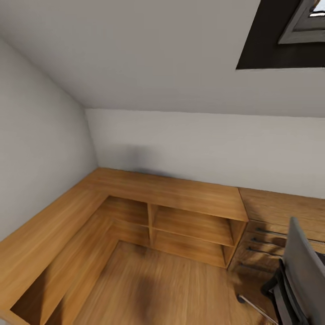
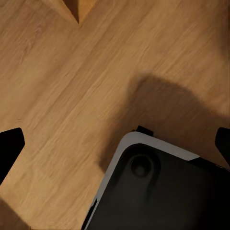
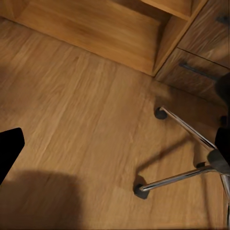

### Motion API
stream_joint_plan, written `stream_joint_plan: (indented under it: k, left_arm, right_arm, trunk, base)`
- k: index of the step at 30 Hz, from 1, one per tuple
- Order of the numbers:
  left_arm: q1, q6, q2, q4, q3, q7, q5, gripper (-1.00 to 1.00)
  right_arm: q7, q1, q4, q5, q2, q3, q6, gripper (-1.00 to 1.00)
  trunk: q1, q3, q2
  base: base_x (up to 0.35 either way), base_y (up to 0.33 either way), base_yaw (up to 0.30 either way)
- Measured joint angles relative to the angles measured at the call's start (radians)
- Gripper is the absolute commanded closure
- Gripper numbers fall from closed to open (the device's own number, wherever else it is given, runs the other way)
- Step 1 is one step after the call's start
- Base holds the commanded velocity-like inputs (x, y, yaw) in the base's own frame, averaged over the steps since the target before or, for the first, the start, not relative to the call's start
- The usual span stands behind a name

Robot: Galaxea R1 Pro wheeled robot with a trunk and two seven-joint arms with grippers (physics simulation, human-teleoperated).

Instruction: In the bedroom, organize the workspace by keeping the computer under the desk, ensuring the monitor is on the desk, placing the keyboard on the desk next to the monitor, placing the mouse on the desk next to the keyboard, moving the folder from the swivel chair onto the desk next to the mouse, stacking the notebook on top of the folder with the pen on top of the notebook, and positioning the swivel chair next to the desk.

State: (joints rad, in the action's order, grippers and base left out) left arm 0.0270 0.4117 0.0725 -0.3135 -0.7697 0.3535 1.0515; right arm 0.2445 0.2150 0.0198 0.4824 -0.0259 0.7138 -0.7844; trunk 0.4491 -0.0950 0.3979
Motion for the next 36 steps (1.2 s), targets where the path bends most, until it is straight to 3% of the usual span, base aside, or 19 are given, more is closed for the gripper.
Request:
stream_joint_plan:
  k: [21,36]
  left_arm:
    - [0.000,0.000,0.000,0.000,-0.001,0.001,0.000,-1.00]
    - [0.000,0.000,0.000,0.000,0.000,0.000,0.000,-1.00]
  right_arm:
    - [0.000,0.000,0.000,0.000,-0.001,0.000,-0.001,-1.00]
    - [0.000,0.000,0.000,0.000,-0.004,0.000,-0.002,-1.00]
  trunk:
    - [0.000,0.000,0.000]
    - [0.000,0.006,0.000]
  base:
    - [0.168,0.283,-0.291]
    - [0.028,0.043,-0.291]
